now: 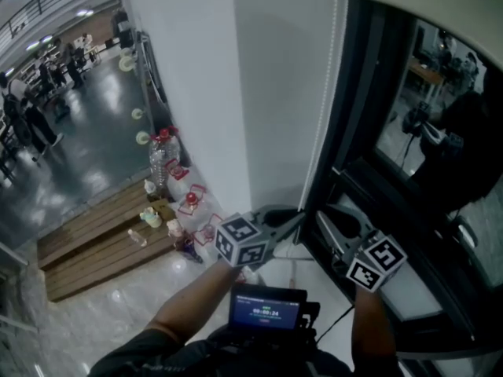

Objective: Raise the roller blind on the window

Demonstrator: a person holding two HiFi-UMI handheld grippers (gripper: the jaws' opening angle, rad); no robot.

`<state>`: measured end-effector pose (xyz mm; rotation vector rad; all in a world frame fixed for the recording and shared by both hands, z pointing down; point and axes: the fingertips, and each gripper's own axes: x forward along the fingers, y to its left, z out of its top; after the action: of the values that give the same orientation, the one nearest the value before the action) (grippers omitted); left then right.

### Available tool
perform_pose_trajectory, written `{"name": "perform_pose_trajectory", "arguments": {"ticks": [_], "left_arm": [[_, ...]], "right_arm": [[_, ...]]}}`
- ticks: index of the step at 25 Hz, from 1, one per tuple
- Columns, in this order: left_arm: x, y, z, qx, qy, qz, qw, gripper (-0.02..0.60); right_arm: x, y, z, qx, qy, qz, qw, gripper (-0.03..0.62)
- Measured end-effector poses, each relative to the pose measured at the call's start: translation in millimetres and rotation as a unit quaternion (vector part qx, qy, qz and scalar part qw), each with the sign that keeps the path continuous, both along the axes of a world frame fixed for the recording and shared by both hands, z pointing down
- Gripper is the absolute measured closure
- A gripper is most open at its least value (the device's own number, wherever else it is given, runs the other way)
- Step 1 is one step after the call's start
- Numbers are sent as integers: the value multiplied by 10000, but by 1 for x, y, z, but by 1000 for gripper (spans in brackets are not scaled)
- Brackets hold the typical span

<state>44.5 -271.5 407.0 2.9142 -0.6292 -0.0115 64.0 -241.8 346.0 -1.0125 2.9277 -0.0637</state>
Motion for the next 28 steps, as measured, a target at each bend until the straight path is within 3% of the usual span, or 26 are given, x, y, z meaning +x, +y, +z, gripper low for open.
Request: {"name": "perform_pose_trajectory", "arguments": {"ticks": [5,10,12,14,16,21,24,28], "left_arm": [[7,3,3,27,-15,80,10000,569],[12,12,0,65,26,161,9998,569],[11,12,0,88,1,147,9999,569],[8,12,1,119,-27,130,9998,569],[7,13,0,139,-27,123,9998,569],[11,17,1,140,-15,188,9997,569],[14,20,0,137,-40,259,9996,569],[11,19,1,101,6,224,9997,569]], "right_arm": [[-10,-4,-98,887,-499,-115,9947,507],[-29,-12,-140,1344,-635,-112,9888,507],[-31,-15,-142,1391,-708,-127,9877,508],[-29,-20,-144,1448,-773,6,9864,554],[-27,-27,-144,1475,-741,155,9862,535],[-31,-25,-146,1427,-744,-23,9870,526],[-34,-24,-149,1432,-697,-37,9872,569],[-28,-21,-149,1293,-1054,-94,9859,576]]}}
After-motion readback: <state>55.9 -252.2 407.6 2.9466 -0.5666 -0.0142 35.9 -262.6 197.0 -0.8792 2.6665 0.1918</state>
